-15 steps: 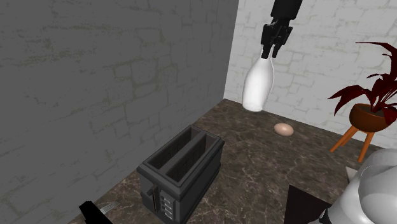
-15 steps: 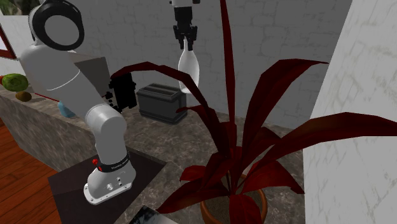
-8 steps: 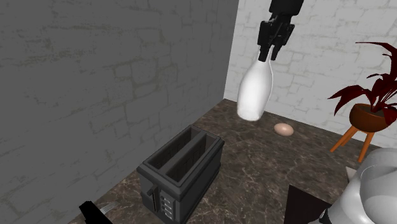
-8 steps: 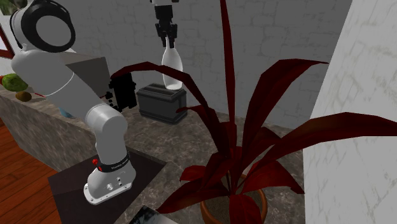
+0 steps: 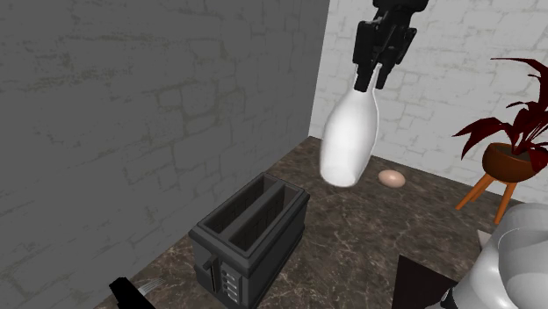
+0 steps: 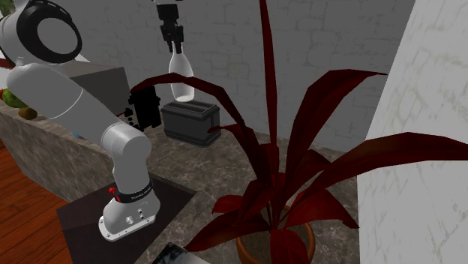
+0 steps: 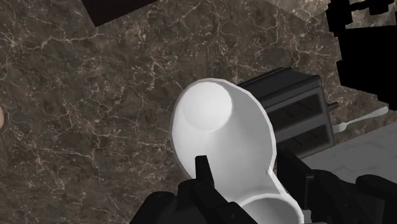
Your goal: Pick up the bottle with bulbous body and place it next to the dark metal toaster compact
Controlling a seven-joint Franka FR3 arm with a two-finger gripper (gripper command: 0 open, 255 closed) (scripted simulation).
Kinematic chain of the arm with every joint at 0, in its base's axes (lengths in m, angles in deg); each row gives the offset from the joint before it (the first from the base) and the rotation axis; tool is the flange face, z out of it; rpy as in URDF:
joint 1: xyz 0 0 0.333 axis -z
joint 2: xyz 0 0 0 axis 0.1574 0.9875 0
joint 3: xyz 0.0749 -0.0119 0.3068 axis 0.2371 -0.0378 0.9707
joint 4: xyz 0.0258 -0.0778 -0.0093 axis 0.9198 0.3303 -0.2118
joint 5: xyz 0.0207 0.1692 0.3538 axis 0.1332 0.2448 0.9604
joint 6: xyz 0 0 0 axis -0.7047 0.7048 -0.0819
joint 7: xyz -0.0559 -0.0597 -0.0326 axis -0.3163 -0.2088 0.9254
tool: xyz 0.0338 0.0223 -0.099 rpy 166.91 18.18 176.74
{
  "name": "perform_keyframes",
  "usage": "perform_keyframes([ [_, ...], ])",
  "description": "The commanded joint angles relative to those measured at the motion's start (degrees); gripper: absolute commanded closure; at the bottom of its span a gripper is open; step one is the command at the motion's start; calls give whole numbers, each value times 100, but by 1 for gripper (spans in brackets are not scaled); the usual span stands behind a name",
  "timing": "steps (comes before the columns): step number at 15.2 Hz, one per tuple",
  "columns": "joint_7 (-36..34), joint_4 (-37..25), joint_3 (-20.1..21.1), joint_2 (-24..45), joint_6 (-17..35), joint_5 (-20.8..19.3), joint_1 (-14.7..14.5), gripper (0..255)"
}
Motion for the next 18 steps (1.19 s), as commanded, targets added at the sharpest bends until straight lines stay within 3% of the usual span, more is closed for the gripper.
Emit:
perform_keyframes([
  [1, -297, -33, 230, -20, -35, 112, -59, 255],
  [10, -1631, -525, 1307, 141, -234, 556, -266, 255],
  [18, -2967, -1420, 2487, 766, -350, 710, -309, 255],
])
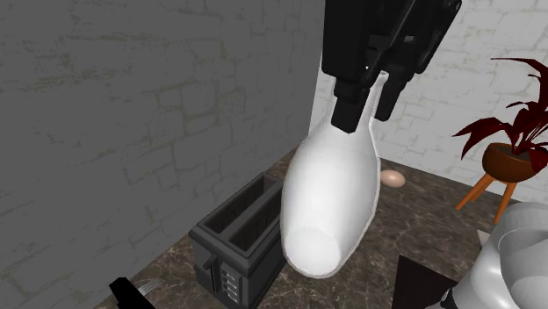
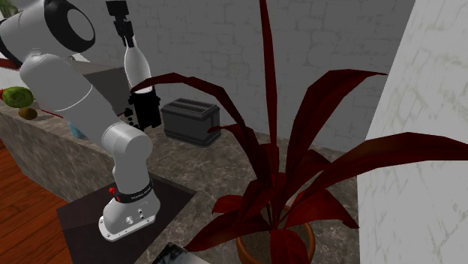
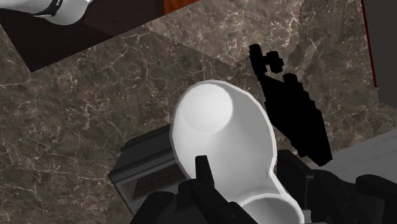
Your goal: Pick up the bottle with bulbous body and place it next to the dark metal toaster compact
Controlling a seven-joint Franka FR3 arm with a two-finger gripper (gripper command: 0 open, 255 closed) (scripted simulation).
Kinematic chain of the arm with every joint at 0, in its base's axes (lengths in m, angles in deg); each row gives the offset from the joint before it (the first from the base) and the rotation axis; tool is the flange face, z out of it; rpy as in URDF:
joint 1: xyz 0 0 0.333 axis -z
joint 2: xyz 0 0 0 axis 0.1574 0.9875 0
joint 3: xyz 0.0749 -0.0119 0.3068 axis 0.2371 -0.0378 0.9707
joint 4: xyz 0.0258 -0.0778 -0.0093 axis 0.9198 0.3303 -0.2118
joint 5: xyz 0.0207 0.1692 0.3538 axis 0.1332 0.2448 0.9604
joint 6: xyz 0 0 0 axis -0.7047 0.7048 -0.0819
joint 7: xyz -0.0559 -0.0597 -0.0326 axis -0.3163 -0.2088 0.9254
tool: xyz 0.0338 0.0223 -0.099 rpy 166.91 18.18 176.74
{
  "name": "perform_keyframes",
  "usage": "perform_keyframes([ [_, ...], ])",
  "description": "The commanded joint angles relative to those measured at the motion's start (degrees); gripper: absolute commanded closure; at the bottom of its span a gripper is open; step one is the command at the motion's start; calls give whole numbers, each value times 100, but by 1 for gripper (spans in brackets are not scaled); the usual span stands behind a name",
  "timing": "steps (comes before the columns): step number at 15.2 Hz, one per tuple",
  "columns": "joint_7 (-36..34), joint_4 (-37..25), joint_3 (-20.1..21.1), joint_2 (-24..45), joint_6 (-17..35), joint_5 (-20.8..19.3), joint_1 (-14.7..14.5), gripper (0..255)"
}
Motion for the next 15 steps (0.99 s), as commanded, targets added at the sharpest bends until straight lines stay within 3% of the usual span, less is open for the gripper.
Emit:
perform_keyframes([
  [1, -391, -256, 356, 211, -9, -5, 3, 255],
  [2, -641, -460, 603, 384, -26, -43, 16, 255],
  [15, -388, 1117, 437, -263, 965, 248, -171, 255],
])
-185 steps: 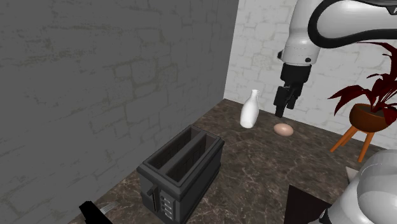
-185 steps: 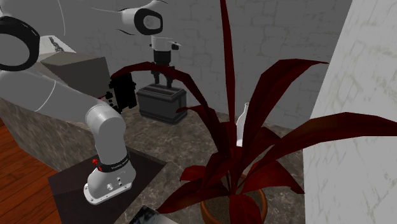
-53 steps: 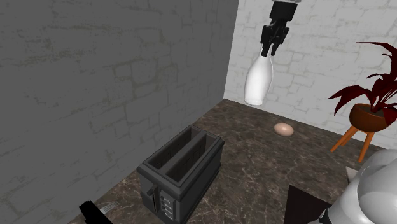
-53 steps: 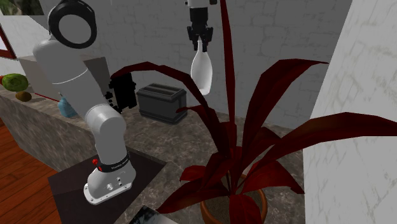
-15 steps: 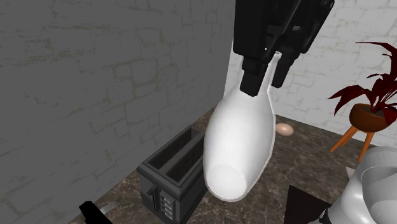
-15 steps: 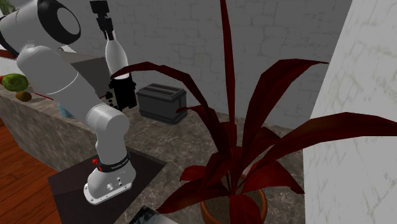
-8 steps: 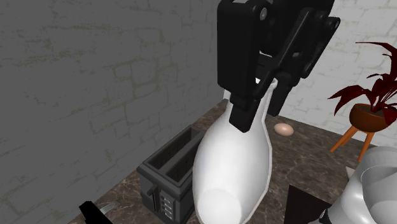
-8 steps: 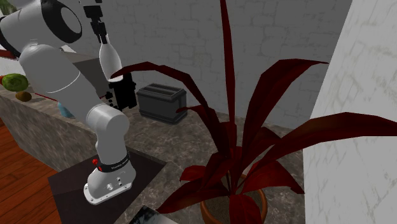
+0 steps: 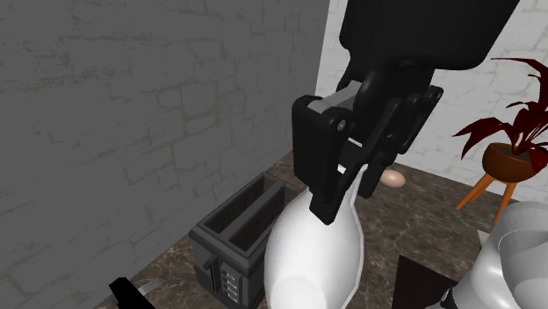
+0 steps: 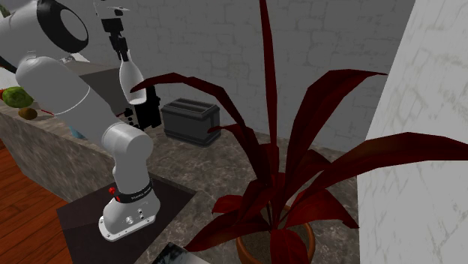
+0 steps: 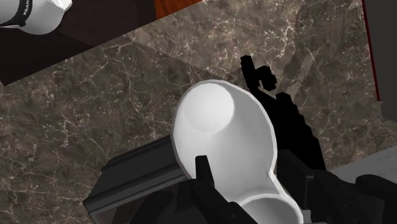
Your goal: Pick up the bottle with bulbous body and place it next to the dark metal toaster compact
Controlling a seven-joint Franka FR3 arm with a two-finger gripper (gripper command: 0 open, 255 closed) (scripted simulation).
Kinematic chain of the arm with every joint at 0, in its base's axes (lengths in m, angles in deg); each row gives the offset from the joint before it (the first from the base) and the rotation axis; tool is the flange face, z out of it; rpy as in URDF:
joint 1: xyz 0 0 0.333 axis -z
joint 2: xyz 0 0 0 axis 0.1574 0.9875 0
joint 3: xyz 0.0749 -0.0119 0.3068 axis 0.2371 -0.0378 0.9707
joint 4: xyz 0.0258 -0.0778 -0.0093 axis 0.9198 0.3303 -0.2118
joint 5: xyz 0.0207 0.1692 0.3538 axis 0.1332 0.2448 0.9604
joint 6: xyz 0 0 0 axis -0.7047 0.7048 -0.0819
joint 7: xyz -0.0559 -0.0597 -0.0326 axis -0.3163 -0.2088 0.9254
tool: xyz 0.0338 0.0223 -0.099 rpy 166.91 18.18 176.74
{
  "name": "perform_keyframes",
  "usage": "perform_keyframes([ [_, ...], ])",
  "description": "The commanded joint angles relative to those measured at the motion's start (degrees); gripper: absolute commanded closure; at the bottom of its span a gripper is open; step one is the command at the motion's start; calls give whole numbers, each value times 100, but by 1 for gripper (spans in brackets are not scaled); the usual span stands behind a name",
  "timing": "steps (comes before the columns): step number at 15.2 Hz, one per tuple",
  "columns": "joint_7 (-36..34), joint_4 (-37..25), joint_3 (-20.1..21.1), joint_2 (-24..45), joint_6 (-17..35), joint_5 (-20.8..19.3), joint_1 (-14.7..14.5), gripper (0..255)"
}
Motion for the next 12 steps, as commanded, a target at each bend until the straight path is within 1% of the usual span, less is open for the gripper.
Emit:
perform_keyframes([
  [1, 29, 208, -2, -59, 158, 28, -19, 255],
  [12, 134, 1284, 47, -366, 952, 209, -146, 255],
])
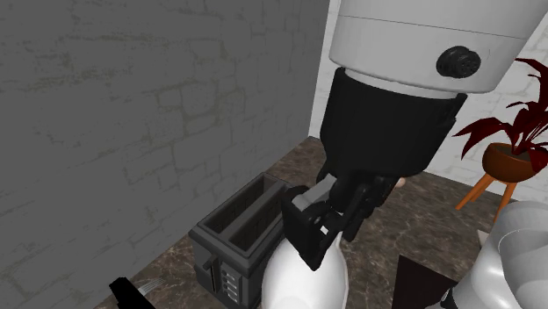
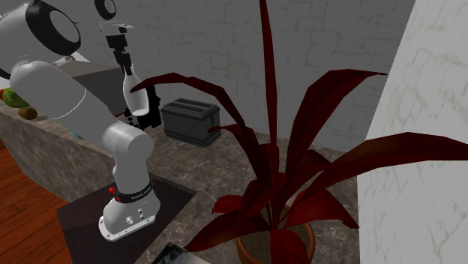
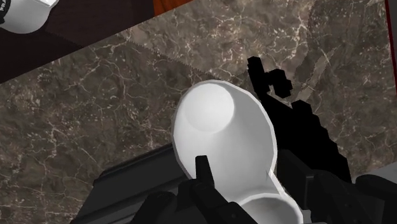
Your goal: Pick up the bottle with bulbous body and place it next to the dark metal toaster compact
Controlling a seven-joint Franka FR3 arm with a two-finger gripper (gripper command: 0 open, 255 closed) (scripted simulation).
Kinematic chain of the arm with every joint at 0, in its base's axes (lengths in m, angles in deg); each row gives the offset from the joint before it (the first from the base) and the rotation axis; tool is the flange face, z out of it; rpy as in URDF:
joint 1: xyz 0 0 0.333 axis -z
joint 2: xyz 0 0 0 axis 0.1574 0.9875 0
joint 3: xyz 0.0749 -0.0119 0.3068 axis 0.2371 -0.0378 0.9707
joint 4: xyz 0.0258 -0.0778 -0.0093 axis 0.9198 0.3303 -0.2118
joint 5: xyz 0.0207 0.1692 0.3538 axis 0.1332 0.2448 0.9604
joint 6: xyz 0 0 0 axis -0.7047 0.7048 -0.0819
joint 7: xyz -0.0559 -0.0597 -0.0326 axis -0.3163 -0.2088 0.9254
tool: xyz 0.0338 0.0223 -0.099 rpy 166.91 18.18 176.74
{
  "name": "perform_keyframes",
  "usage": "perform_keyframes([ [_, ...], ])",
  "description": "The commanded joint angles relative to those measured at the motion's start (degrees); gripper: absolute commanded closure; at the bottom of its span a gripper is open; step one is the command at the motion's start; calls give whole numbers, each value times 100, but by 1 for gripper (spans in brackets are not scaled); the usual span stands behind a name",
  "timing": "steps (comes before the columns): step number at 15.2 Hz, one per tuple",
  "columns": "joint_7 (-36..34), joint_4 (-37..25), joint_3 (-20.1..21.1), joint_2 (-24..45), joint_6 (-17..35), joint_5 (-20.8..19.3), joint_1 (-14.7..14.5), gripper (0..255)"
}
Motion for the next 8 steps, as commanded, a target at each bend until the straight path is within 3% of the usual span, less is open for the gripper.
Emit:
perform_keyframes([
  [1, 15, 184, 21, -35, 157, 28, -17, 255],
  [8, 52, 778, 114, -134, 664, 134, -79, 255],
])
